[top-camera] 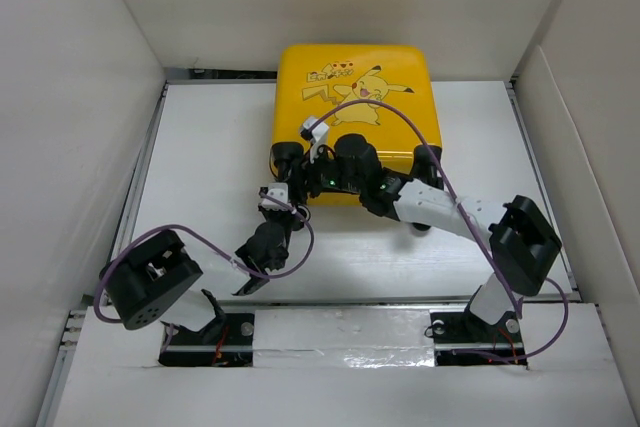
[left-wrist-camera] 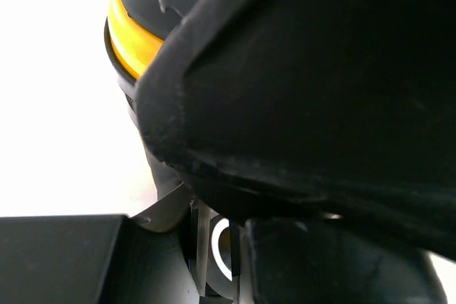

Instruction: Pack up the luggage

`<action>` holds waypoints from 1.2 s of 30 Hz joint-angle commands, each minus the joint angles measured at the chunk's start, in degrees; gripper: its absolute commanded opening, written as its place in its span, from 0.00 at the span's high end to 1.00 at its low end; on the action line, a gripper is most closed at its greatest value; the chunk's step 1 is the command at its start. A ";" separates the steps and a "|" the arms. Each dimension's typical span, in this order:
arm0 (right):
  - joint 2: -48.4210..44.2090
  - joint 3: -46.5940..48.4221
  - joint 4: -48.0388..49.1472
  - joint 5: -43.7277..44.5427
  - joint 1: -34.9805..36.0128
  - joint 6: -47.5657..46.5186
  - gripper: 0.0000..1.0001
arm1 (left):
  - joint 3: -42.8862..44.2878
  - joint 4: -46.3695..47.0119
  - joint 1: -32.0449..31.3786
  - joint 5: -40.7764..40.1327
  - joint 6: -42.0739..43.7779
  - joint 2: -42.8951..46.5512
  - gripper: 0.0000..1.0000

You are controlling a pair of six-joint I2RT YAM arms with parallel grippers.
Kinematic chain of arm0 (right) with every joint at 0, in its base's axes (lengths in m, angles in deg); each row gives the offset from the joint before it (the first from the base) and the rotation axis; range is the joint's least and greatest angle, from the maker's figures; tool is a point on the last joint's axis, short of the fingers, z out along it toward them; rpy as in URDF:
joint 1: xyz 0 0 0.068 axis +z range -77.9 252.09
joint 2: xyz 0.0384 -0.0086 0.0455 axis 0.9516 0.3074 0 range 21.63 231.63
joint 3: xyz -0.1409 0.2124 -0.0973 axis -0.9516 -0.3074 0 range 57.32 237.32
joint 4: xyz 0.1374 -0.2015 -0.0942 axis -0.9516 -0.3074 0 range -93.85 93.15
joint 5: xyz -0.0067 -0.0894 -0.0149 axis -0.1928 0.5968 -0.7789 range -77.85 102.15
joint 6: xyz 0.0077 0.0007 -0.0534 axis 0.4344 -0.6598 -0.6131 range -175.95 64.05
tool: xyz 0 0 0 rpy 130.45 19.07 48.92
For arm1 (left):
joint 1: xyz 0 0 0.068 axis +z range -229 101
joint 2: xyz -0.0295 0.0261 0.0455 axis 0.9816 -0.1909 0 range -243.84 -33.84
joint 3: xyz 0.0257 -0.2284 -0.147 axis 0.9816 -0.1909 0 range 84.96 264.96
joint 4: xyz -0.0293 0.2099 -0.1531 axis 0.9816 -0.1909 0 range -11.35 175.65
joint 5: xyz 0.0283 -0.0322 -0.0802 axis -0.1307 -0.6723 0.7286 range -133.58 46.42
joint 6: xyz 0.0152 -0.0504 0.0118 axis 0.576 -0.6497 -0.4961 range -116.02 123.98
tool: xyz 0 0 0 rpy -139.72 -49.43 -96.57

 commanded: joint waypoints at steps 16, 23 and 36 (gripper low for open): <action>-11.02 -7.29 17.94 -4.91 0.54 5.67 1.00 | -2.80 3.04 4.34 -7.21 0.29 10.57 1.00; -14.71 -12.82 17.77 -3.42 -0.68 5.41 1.00 | -3.33 0.32 4.35 -8.62 -1.29 12.94 1.00; -27.46 -22.76 10.65 -0.78 0.45 2.16 1.00 | 2.02 -6.46 21.30 7.89 -10.18 13.75 1.00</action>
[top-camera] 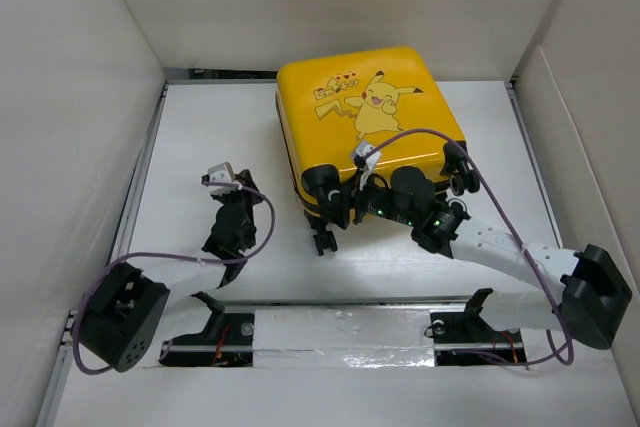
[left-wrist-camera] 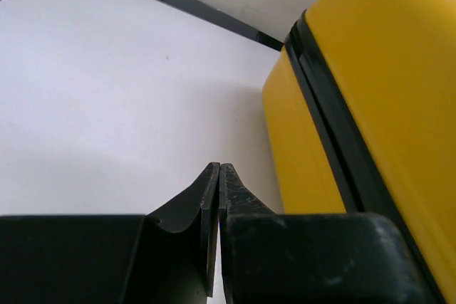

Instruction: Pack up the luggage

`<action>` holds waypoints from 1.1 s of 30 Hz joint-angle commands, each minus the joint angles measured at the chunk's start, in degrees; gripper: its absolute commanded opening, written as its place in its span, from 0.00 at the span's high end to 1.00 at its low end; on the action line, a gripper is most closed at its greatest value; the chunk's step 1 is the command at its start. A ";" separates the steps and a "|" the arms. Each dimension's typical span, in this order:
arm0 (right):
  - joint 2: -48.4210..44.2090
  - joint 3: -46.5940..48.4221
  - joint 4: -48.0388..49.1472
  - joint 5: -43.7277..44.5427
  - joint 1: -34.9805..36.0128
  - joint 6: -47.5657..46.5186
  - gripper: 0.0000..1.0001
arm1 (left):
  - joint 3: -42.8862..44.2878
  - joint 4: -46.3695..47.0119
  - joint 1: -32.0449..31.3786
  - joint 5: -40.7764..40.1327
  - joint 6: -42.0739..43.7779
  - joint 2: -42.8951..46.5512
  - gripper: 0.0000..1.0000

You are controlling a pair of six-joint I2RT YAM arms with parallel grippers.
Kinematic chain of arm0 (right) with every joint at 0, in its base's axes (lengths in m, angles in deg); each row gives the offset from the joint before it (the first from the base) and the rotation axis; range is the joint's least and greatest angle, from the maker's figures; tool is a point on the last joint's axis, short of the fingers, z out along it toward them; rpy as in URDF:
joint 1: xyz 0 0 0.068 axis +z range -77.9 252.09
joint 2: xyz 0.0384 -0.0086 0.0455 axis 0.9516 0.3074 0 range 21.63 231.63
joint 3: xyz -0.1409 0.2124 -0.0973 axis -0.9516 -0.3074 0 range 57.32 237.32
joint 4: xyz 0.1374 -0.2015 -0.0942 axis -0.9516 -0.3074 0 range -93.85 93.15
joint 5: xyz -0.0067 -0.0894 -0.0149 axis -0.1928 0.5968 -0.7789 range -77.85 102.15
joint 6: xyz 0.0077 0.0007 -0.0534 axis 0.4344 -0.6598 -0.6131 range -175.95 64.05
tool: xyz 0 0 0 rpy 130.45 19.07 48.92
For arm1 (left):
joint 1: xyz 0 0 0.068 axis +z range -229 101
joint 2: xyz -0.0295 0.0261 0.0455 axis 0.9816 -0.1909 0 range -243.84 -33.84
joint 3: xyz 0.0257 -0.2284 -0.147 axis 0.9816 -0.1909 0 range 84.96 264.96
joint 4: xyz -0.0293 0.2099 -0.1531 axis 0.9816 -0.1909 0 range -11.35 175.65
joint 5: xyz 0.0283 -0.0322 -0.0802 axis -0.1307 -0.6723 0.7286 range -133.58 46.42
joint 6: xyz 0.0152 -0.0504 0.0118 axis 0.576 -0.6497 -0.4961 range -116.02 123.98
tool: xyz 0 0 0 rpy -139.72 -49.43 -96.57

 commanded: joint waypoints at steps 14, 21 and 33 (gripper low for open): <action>-4.21 1.19 2.13 0.13 0.02 -1.32 1.00 | -0.50 -4.49 0.23 27.84 -8.89 4.43 1.00; -3.15 1.37 3.09 -2.68 -2.45 -1.24 1.00 | -7.38 -10.12 0.23 37.59 -11.54 15.36 0.78; -3.06 1.37 3.53 -4.79 -4.03 -1.32 1.00 | -1.33 -3.27 -0.29 47.35 -6.01 -0.37 0.63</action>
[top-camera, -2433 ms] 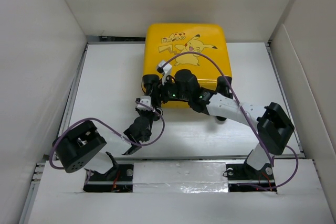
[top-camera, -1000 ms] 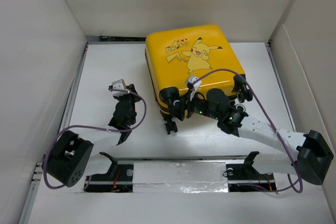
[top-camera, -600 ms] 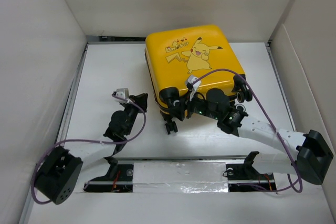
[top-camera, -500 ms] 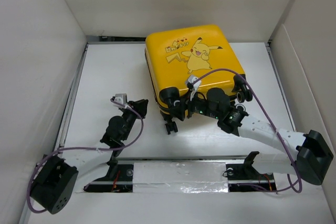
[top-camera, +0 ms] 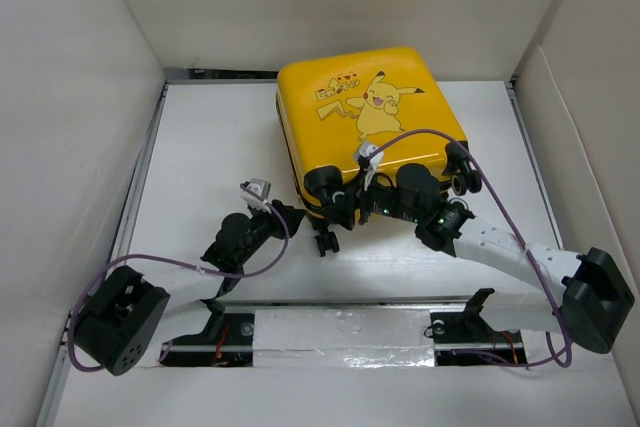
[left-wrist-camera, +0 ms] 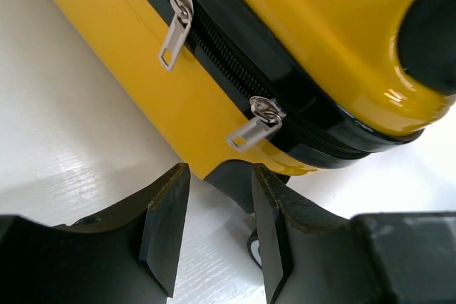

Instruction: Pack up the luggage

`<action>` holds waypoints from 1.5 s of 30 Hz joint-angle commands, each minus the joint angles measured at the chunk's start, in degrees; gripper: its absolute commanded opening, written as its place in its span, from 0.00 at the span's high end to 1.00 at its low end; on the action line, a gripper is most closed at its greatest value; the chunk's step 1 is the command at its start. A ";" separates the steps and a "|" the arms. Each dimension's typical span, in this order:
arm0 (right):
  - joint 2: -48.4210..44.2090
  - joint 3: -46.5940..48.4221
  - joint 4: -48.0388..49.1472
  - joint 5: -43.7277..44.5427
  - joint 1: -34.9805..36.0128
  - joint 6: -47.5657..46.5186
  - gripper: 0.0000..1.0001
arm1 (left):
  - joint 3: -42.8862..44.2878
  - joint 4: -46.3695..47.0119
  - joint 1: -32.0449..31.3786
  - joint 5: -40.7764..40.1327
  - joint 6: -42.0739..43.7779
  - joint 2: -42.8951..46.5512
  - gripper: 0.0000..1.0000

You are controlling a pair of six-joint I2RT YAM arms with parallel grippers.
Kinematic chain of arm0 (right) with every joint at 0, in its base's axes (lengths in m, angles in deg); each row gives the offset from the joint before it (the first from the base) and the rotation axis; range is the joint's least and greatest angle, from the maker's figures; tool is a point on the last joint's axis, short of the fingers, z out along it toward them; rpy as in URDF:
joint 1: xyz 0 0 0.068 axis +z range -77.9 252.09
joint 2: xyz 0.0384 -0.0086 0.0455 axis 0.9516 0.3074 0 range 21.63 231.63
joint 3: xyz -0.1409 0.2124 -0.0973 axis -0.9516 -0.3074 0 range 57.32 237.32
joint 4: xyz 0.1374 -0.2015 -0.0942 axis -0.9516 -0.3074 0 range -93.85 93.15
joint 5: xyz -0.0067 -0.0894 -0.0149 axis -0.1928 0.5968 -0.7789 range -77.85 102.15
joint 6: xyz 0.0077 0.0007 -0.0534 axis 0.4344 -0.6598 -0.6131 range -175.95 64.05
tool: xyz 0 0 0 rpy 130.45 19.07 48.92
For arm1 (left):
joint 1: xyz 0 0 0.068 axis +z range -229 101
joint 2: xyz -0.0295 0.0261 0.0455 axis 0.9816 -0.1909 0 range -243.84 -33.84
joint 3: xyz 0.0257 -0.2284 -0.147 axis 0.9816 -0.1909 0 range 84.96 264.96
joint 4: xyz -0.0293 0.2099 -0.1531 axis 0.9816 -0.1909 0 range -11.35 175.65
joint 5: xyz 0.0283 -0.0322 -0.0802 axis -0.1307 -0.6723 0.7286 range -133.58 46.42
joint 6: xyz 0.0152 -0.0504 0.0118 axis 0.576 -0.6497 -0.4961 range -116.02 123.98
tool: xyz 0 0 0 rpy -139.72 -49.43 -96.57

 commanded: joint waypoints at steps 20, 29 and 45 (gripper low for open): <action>0.00 2.79 6.07 -1.61 -1.48 0.75 1.00 | 11.28 2.99 -0.18 2.13 11.40 -0.95 0.66; 1.76 2.53 7.04 -1.78 -0.95 1.19 1.00 | 14.01 3.43 -0.18 -0.47 11.93 0.01 0.92; 2.55 2.70 7.21 -0.82 0.63 1.19 1.00 | 15.77 4.92 -0.18 0.92 12.19 -3.50 0.58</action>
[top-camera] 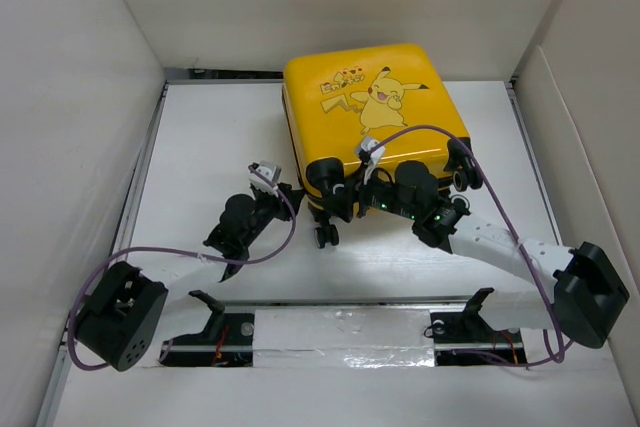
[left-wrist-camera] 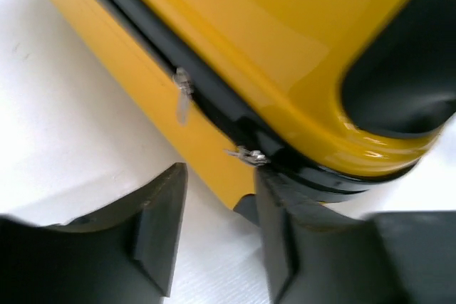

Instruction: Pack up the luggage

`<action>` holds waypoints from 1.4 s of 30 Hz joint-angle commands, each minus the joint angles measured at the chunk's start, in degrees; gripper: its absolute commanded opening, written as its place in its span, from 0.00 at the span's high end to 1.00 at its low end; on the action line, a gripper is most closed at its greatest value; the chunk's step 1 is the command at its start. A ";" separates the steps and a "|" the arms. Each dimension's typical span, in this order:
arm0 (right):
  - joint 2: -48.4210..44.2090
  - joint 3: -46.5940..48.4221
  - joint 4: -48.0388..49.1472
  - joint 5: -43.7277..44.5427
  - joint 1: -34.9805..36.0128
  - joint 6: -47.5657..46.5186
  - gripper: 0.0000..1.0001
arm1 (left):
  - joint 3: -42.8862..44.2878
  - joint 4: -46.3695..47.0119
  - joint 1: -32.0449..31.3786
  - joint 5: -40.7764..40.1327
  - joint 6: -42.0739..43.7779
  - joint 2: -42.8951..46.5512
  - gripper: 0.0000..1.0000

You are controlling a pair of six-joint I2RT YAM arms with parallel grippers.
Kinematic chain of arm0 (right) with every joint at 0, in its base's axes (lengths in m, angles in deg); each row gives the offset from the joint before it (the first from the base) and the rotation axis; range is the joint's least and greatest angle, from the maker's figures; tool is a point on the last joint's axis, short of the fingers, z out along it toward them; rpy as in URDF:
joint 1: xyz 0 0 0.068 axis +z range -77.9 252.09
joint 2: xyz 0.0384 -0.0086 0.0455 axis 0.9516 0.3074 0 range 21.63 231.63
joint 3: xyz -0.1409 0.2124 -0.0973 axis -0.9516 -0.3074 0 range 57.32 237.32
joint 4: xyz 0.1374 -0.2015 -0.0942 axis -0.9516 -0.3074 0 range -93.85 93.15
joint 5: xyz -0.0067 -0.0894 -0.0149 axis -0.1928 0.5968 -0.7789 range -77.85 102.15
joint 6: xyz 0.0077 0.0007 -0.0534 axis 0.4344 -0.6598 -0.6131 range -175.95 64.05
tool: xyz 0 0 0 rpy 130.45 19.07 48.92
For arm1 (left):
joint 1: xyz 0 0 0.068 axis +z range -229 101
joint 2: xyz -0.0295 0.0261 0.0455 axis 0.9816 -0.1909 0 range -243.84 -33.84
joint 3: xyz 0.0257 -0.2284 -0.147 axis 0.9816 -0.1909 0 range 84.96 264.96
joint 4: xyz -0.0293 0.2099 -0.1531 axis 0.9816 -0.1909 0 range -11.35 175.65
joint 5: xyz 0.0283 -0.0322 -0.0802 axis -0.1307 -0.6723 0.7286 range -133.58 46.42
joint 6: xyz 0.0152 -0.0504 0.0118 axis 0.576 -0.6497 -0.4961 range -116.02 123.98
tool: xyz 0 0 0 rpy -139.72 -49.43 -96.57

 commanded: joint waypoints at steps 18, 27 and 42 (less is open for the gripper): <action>-3.85 -1.87 1.06 -0.40 4.60 -0.12 1.00 | 15.39 7.91 3.35 -7.16 0.75 -10.35 1.00; -5.52 -1.87 -0.96 2.23 4.60 -0.39 1.00 | 12.01 7.64 4.41 -4.26 -2.94 -8.61 1.00; -4.82 -0.90 -2.02 0.84 1.35 -0.91 1.00 | -5.16 0.79 0.19 5.94 -9.10 8.19 0.70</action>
